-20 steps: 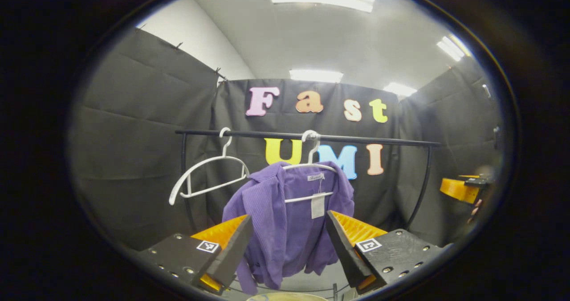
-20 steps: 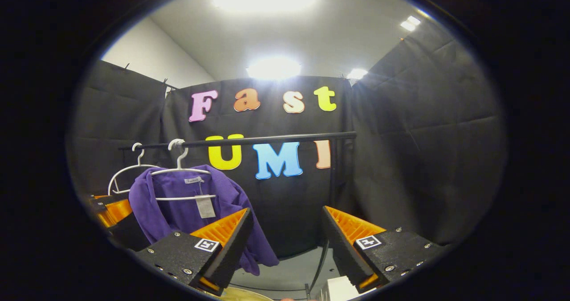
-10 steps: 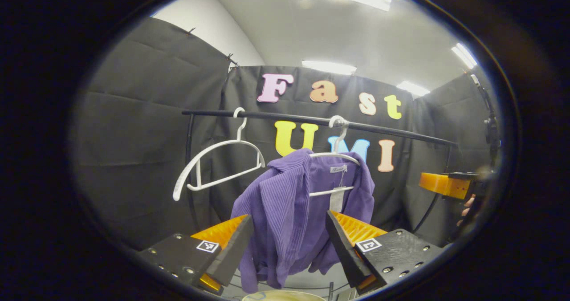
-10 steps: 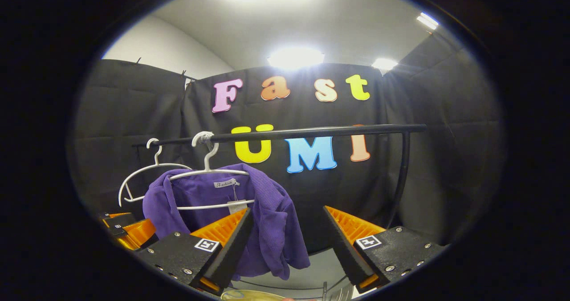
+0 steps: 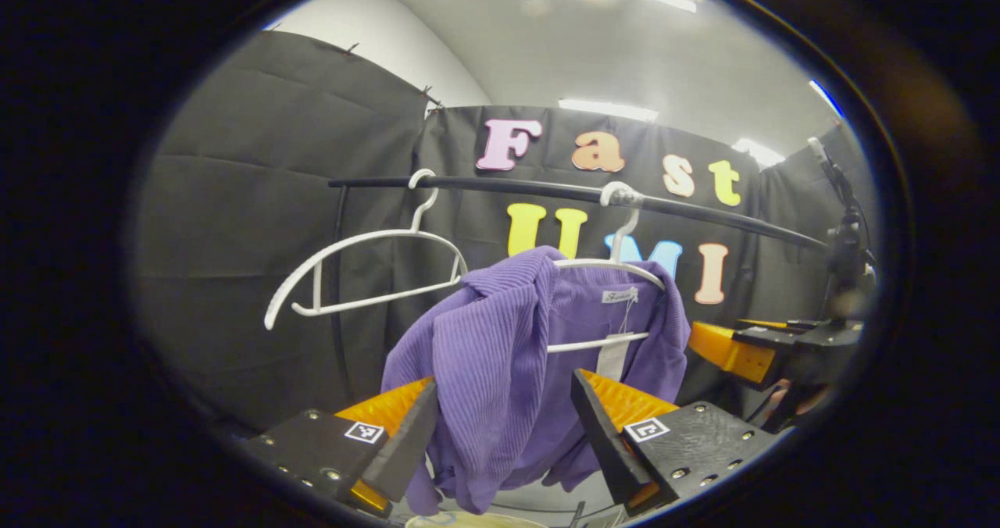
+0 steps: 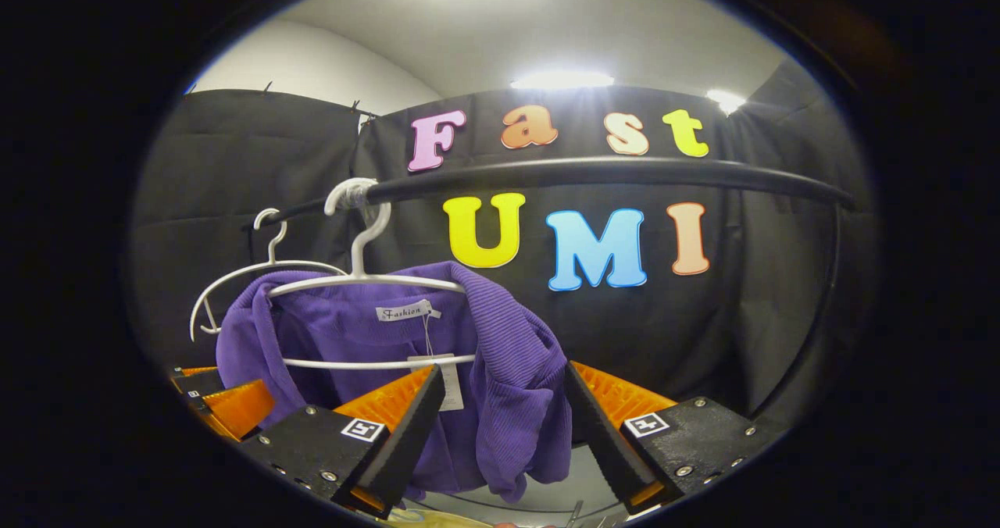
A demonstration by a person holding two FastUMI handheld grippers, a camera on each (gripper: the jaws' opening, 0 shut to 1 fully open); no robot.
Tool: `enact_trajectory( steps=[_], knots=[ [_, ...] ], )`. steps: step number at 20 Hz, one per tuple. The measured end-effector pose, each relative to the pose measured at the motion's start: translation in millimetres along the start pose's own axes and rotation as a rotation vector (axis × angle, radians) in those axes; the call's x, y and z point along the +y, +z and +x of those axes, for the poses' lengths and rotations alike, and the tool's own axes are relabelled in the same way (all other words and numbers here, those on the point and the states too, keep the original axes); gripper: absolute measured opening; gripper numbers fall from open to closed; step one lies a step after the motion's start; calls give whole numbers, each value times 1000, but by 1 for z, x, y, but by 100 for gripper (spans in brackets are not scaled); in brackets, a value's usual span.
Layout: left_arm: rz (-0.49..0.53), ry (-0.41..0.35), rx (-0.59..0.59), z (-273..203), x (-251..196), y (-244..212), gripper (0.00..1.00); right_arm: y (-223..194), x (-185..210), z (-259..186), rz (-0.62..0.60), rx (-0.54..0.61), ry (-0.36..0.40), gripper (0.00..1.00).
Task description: Grasp the clothes on the hanger with both hands and then place them into the laundry hamper below.
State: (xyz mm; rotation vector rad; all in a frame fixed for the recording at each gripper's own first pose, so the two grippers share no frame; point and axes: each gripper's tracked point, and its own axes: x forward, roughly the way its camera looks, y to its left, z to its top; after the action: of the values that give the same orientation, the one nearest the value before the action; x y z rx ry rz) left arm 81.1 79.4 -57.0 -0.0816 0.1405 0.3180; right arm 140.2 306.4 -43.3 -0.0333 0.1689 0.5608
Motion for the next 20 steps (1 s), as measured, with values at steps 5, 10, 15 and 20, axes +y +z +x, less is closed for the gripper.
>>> enact_trajectory(
  steps=[5,10,15,20],
  knots=[
    [-11,116,24,24,2,-13,99,-35,0,47,35,67,60,95],
    [39,192,25,40,2,-13,94,-52,3,77,71,53,113,95],
    [59,245,-8,48,3,-6,95,-57,0,99,70,21,130,95],
    [47,326,-52,46,21,2,58,-54,0,103,56,2,157,82]
  ],
)
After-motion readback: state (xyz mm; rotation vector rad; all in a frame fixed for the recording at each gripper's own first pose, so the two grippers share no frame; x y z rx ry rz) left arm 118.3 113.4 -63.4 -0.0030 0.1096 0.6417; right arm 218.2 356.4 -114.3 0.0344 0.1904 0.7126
